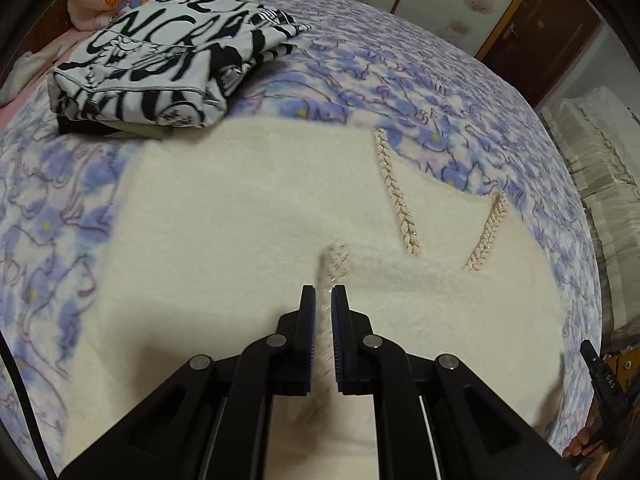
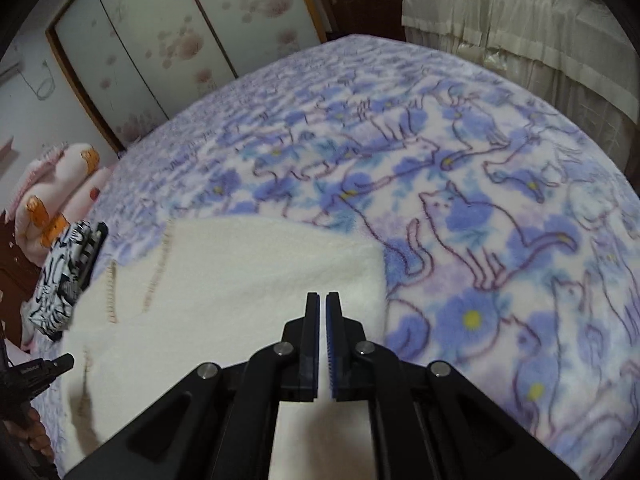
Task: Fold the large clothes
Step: 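Move both open tools to the cardigan hem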
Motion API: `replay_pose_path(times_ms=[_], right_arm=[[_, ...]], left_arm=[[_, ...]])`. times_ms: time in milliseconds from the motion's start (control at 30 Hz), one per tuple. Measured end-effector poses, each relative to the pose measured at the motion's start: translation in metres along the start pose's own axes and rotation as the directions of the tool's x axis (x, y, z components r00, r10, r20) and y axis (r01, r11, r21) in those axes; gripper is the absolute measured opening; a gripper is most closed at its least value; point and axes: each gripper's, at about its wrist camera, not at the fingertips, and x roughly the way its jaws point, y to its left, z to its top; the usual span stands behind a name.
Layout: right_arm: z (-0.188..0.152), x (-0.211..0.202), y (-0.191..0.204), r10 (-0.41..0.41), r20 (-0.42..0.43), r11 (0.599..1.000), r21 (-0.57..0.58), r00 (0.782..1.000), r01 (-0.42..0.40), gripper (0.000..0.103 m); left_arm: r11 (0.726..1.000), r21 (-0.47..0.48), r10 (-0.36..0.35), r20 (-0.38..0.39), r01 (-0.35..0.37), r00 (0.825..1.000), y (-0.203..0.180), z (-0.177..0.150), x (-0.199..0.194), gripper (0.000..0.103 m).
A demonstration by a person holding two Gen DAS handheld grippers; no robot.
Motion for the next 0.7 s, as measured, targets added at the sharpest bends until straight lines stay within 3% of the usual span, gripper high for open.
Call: replay_pose_path(times_ms=[200,300,400,533,700], right_arm=[[-0.055,-0.053,0.038,-0.089,0.048,0.996,-0.001,0.995,0.089,0.008],[-0.095,-0.067,0.054,-0.106,0.017,0.993,0.044,0.994,0.105,0.010],[-0.137,-0.075,0.072,-0.106,-0.036,0.989,0.098,0.994,0.109,0.010],[-0.191,-0.083,0.099,-0.072,-0.125,0.985,0.145,0.990,0.090,0.010],[-0.235,-0.103,0.136,0.030,-0.210,0.999,0.025,0.977,-0.025,0.010]], left_arm=[[0.999,0.026,-0.031,-0.044,0.032,0.999,0.030,-0.025,-0.019,0.021],[0.998,0.049,-0.036,-0.099,0.041,0.994,0.041,-0.048,-0.023,0.034],[0.998,0.051,-0.033,-0.106,0.039,0.994,0.051,-0.072,-0.036,0.044],[0.995,0.052,-0.072,-0.156,0.081,0.985,0.060,-0.104,-0.048,0.049],[0.993,0.086,-0.062,-0.206,0.082,0.977,0.066,-0.144,-0.063,0.049]])
